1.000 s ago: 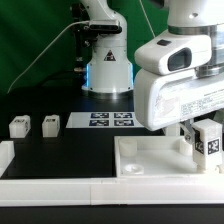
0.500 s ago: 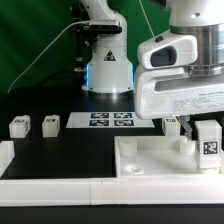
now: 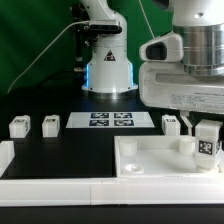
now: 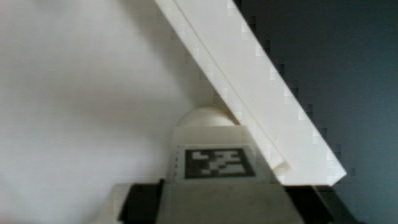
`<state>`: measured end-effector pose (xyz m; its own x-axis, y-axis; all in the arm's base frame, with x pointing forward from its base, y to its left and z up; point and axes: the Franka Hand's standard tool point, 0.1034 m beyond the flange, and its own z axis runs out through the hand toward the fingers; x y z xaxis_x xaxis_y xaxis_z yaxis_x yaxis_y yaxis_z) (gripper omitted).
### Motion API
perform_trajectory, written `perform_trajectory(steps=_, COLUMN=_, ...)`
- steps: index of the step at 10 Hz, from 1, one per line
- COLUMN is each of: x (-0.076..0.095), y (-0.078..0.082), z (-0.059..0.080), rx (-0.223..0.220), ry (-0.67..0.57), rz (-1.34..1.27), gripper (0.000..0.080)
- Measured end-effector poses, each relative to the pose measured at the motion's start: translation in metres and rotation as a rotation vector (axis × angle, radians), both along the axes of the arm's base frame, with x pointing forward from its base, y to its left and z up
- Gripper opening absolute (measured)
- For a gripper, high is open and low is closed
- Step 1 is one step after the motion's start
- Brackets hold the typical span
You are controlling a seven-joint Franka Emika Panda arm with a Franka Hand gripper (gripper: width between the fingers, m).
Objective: Assemble one leg
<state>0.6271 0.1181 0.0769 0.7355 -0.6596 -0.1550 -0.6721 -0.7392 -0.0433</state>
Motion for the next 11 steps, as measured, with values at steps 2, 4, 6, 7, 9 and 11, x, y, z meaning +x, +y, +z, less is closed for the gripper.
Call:
perform_trajectory(steps=2, x=-0.0002, y=0.0011, z=-0.0003, rx=-0.017, ry=0.03, rz=-0.216, gripper=0.0292)
perform_trajectory(steps=4, x=-0.0004, y=0.002, z=-0.0004, rx=-0.029, ry=0.048, rz=-0.346, gripper=0.0292)
perform_trajectory(steps=6, x=-0.0006, y=0.0026, z=-0.0006, rx=-0.034, ry=0.057, rz=-0.41, gripper=0.0292)
perform_trajectory(steps=7, x=-0.0007, y=0.0027, z=-0.0008, rx=-0.032, ry=0.053, rz=-0.376, gripper=0.0375)
perform_trajectory(steps=9, x=-0.0009, y=0.0035, z=-0.0009, rx=-0.029, ry=0.05, rz=-0.349, gripper=0.0556)
perform_trajectory(steps=11, x=-0.0014, y=0.002, z=-0.0014, rx=-0.016, ry=0.03, rz=-0.184, gripper=0.0644)
